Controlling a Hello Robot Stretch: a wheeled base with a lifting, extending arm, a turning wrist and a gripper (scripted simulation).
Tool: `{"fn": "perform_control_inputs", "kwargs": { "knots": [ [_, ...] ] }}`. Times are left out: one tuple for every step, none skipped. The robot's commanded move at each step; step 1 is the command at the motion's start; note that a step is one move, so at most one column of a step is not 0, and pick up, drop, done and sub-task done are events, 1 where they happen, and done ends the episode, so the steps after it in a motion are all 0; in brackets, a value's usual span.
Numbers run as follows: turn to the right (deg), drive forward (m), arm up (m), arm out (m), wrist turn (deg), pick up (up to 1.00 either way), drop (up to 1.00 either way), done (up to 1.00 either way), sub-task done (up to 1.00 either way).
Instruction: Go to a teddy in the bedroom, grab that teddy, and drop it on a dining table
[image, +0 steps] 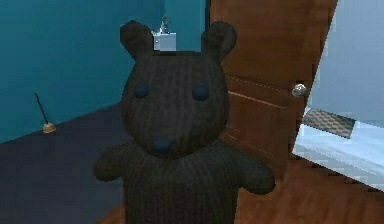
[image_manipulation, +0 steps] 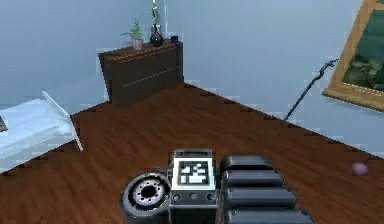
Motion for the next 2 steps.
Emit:
{"fn": "perform_control_inputs", "kwargs": {
  "knots": [
    [45.0, 0.0, 0.0, 0.0, 0.0, 0.0, 0.0, 0.0, 0.0],
    [45.0, 0.0, 0.0, 0.0, 0.0, 0.0, 0.0, 0.0, 0.0]
  ]
}}
